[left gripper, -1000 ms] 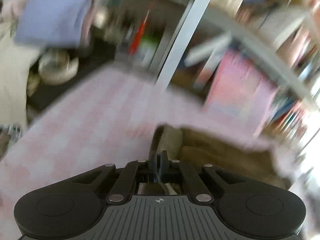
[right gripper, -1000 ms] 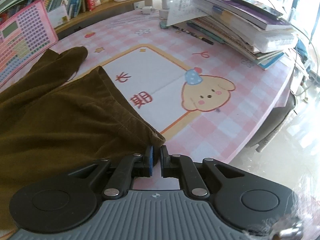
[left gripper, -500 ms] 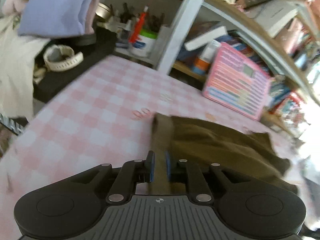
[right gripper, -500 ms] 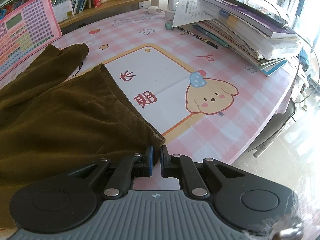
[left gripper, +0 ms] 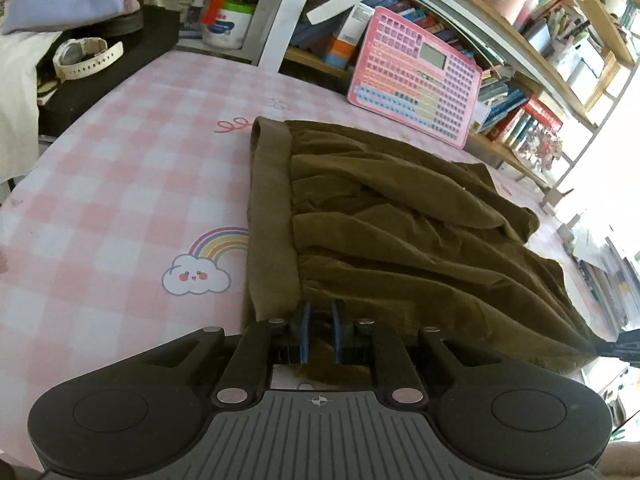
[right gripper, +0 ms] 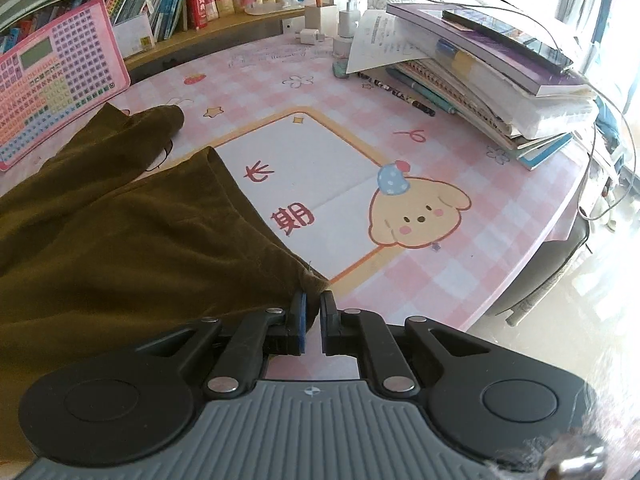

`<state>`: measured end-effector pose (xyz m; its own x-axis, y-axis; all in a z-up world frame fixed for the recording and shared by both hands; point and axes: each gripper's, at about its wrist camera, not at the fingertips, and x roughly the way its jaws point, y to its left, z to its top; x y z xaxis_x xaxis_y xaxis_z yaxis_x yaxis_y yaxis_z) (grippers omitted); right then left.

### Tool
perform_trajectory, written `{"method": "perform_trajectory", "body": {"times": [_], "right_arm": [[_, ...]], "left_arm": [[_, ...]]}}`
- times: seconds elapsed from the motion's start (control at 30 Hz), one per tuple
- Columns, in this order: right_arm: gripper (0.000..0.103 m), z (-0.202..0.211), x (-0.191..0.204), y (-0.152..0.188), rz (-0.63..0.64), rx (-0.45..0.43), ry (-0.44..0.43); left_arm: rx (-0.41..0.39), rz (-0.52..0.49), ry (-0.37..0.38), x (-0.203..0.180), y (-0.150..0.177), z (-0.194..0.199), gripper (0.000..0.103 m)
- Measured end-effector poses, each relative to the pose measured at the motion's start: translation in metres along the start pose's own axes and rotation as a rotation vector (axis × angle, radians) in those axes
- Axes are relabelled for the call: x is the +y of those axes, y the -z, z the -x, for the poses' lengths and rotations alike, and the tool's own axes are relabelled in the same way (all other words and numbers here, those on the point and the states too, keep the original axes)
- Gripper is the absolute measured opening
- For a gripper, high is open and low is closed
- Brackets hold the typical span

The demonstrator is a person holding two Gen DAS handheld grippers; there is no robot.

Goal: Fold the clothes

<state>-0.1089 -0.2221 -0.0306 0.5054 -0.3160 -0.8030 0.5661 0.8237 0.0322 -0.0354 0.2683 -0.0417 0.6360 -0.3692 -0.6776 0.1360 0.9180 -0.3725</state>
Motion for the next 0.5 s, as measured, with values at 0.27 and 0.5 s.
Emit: {"method": "perform_trajectory", "body": {"times": [0.27,0.5], "right_arm": [[0.008,-0.005,-0.002,0.011,0.007,0.022,0.025],[0.029,0.012,-0.005,0.002,-0.021,-0.013,0.022]], "left_arm": [[0.026,-0.033,0.008,0.001,-0.002,0.001,0.013],[-0.027,-0.028,0.021,-0.002,-0.016,0.018,0.020]]}}
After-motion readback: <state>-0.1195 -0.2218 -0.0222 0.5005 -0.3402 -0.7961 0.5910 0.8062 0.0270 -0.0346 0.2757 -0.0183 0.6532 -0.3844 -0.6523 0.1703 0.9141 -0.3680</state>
